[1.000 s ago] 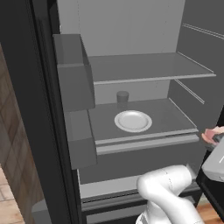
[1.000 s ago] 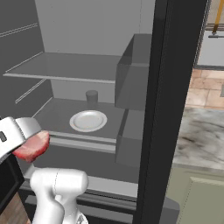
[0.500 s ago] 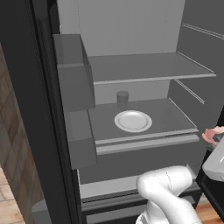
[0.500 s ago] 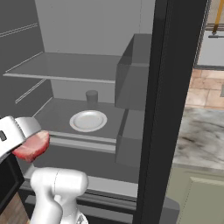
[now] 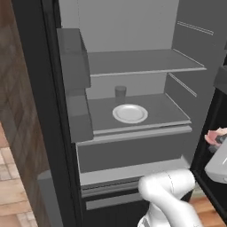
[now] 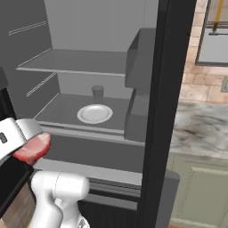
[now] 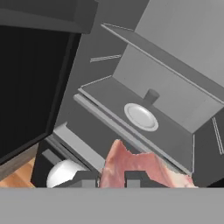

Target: Retrieve the steak from the fridge and place it on the saucepan with marinade on the stove.

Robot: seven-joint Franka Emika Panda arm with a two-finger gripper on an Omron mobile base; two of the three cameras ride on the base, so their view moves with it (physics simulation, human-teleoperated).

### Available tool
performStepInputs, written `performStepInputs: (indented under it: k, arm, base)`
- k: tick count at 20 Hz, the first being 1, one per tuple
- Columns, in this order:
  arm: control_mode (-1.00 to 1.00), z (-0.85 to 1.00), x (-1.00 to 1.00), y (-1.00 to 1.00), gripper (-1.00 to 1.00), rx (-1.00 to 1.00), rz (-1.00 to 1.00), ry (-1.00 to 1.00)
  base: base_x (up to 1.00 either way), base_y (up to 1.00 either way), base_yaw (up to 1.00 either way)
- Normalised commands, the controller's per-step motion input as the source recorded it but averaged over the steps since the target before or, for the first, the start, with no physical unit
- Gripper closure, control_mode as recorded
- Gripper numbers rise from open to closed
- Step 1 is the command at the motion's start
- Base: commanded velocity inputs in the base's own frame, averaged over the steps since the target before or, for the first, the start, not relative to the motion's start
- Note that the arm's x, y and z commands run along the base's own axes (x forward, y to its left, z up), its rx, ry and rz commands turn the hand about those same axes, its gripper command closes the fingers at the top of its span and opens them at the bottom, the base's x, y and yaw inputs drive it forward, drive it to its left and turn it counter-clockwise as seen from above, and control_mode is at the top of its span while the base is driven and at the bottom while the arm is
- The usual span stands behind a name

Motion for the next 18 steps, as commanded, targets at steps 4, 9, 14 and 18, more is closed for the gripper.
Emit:
performStepInputs:
  k: [4,9,14,18]
  arm:
    - [1.00,0.00,0.00,0.00,1.00,0.00,0.00,0.00]
    - [1.00,0.00,0.00,0.00,1.00,0.00,0.00,0.00]
    - [1.00,0.00,0.00,0.00,1.00,0.00,0.00,0.00]
    - [1.00,0.00,0.00,0.00,1.00,0.00,0.00,0.00]
  base:
    - [-0.65,0.00,0.00]
    - [-0.67,0.00,0.00]
    - [-0.71,0.00,0.00]
    - [-0.69,0.00,0.00]
